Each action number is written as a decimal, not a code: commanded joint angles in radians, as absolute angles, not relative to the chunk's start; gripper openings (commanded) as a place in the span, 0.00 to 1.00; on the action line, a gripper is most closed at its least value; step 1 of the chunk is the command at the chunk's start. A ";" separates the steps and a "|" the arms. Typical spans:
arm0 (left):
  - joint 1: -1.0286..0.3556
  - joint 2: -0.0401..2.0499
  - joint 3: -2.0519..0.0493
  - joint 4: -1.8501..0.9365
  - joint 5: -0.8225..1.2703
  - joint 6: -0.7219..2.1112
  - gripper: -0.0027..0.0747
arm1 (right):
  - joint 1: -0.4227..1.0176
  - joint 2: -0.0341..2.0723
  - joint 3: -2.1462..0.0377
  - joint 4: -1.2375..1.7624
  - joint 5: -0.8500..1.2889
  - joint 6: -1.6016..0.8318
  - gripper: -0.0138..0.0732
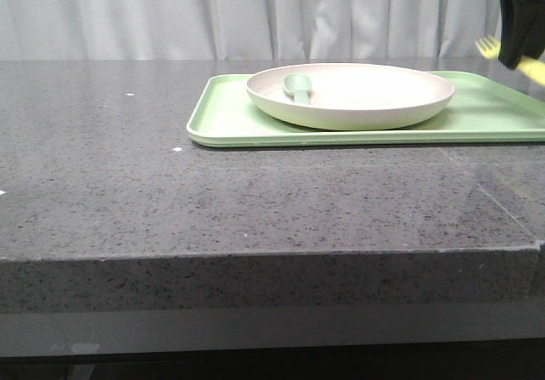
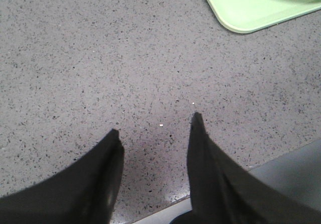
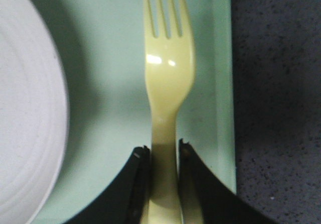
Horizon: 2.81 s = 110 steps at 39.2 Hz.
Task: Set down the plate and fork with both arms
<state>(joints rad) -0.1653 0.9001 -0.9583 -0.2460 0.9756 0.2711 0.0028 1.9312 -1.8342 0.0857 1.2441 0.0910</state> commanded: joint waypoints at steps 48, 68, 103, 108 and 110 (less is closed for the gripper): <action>-0.163 0.895 -0.985 -0.263 0.940 0.268 0.43 | 0.038 1.752 -1.808 0.162 1.172 -0.019 0.61; -0.163 0.895 -0.985 -0.263 0.953 0.268 0.43 | 0.144 1.213 -1.359 0.072 1.057 -0.036 0.61; -0.163 0.895 -0.985 -0.263 0.945 0.268 0.43 | 0.144 0.584 -0.783 0.057 0.706 -0.036 0.61; -0.163 0.895 -0.985 -0.263 0.945 0.268 0.43 | 0.144 0.584 -0.772 0.057 0.709 -0.036 0.54; -0.163 0.895 -0.985 -0.263 0.945 0.268 0.42 | 0.144 0.584 -0.769 0.057 0.708 -0.036 0.46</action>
